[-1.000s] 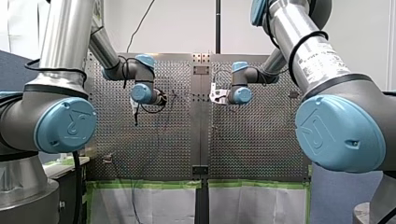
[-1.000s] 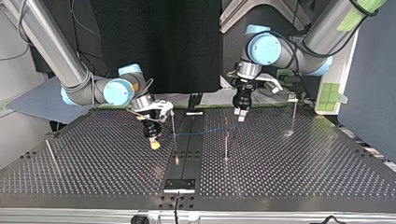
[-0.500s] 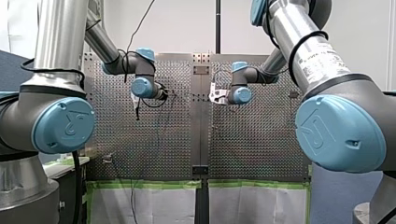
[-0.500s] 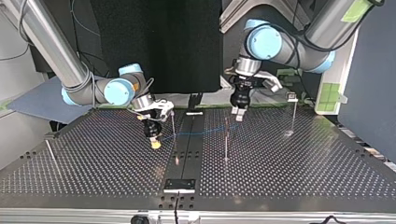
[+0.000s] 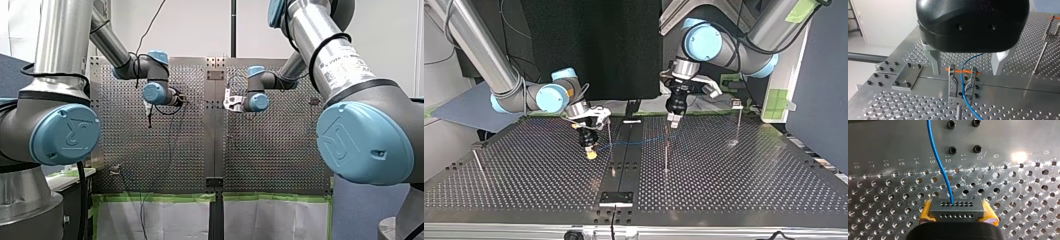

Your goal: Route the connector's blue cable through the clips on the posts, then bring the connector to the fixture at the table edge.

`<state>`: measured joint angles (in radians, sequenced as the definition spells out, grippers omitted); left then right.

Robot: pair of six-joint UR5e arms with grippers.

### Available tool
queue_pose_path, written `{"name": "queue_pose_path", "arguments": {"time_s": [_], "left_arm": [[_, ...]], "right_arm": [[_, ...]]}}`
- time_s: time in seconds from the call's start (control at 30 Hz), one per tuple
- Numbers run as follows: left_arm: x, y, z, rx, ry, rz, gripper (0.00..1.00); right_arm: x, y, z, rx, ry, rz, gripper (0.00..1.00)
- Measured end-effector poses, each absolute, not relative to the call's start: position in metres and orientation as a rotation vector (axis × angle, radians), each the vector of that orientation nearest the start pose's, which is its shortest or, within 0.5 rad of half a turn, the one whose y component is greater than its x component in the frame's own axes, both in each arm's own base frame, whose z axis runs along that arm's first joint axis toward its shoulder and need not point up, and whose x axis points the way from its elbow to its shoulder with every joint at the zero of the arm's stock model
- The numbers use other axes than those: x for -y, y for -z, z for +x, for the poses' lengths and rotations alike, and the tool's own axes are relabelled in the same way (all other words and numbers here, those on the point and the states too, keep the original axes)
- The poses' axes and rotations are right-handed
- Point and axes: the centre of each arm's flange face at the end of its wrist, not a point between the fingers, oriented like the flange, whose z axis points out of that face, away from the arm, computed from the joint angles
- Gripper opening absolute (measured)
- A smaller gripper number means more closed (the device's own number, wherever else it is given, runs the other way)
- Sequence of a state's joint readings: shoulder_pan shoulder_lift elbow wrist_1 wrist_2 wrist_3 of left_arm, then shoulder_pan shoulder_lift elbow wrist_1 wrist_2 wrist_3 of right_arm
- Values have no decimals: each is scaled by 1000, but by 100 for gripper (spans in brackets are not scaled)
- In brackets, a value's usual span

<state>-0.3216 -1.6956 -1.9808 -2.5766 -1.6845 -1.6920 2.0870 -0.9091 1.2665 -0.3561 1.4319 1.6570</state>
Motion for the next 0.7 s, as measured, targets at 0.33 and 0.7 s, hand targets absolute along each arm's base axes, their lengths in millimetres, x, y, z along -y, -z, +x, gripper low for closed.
{"name": "queue_pose_path", "arguments": {"time_s": [0.33,0.7], "left_arm": [[278,-294,430,-1533,269,82,100],[281,-294,427,-1537,274,88,100]], "right_arm": [[559,-261,488,908,-1731,1664,0],[556,-260,490,913,-1727,1676,0]]}}
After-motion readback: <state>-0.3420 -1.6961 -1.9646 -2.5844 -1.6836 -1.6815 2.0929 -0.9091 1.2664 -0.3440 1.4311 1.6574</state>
